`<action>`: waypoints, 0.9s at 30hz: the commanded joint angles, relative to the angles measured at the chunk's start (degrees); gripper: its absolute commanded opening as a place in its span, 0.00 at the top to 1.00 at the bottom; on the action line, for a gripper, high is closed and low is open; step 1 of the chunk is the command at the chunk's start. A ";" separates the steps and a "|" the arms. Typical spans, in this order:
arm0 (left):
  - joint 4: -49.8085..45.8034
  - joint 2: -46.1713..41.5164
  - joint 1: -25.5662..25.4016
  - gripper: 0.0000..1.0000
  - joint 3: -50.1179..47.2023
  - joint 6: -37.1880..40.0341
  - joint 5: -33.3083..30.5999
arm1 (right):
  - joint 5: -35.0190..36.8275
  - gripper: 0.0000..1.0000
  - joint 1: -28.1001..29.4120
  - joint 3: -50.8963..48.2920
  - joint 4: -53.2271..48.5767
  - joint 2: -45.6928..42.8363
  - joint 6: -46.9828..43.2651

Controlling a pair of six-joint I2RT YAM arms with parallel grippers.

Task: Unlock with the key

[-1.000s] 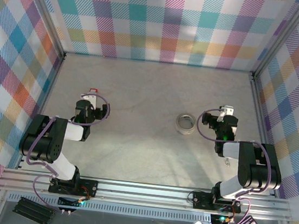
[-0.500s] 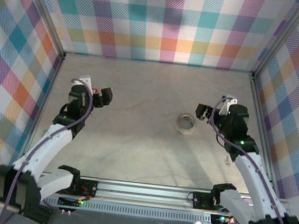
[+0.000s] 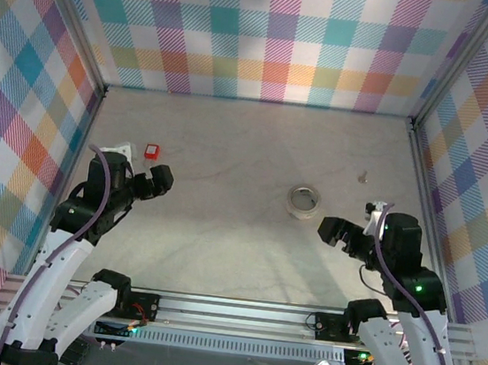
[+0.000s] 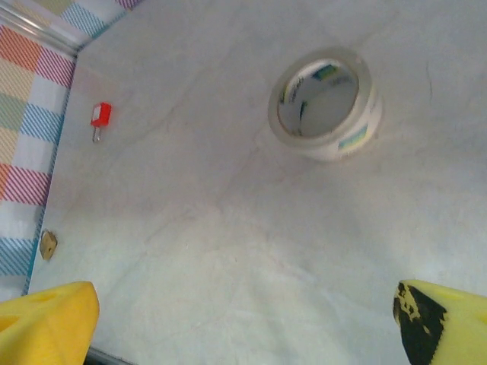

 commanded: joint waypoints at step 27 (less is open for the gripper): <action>-1.72 -0.86 -0.32 0.00 -1.79 -2.43 12.65 | 24.28 0.13 -8.26 13.20 10.23 42.19 -2.85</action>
